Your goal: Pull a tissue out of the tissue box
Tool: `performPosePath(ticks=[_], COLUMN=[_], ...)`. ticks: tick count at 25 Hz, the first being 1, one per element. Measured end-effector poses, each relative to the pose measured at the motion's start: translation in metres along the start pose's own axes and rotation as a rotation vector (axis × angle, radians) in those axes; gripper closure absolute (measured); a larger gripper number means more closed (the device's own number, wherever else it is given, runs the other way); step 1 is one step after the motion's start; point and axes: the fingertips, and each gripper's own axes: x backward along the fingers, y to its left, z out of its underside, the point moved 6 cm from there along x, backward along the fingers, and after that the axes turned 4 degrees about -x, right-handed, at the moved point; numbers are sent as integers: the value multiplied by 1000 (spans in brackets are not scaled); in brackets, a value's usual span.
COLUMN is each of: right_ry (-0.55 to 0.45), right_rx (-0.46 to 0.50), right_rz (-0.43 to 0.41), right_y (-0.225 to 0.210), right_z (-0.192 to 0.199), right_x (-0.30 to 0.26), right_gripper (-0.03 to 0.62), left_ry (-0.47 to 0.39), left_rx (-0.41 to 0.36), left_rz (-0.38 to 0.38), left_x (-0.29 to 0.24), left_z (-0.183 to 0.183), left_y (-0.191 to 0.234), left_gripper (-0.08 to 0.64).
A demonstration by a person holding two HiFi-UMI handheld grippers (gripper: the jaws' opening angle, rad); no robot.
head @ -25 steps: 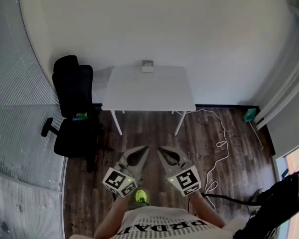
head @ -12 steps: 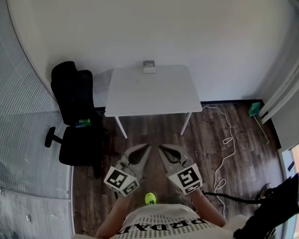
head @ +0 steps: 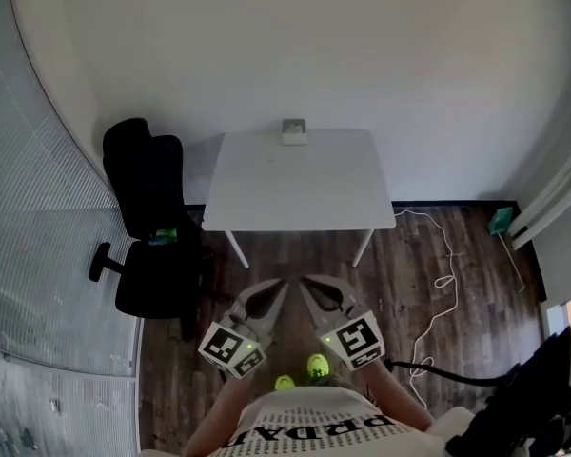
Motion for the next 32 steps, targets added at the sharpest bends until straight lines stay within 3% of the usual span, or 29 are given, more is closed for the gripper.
performPosePath(ticks=[15, 21, 32], right_ry=[4, -17, 0], right_rx=[-8, -49, 5], right_rz=[-16, -19, -51], right_y=[-101, -120, -147], right_z=[17, 18, 8], right_x=[0, -2, -55], right_gripper=[584, 584, 584], left_ry=[-1, 18, 16], left_rx=[4, -16, 8], left_rz=[-33, -39, -56], left_x=[-91, -110, -133], left_z=[14, 18, 19], left_y=[12, 15, 67], left_gripper=[568, 568, 568])
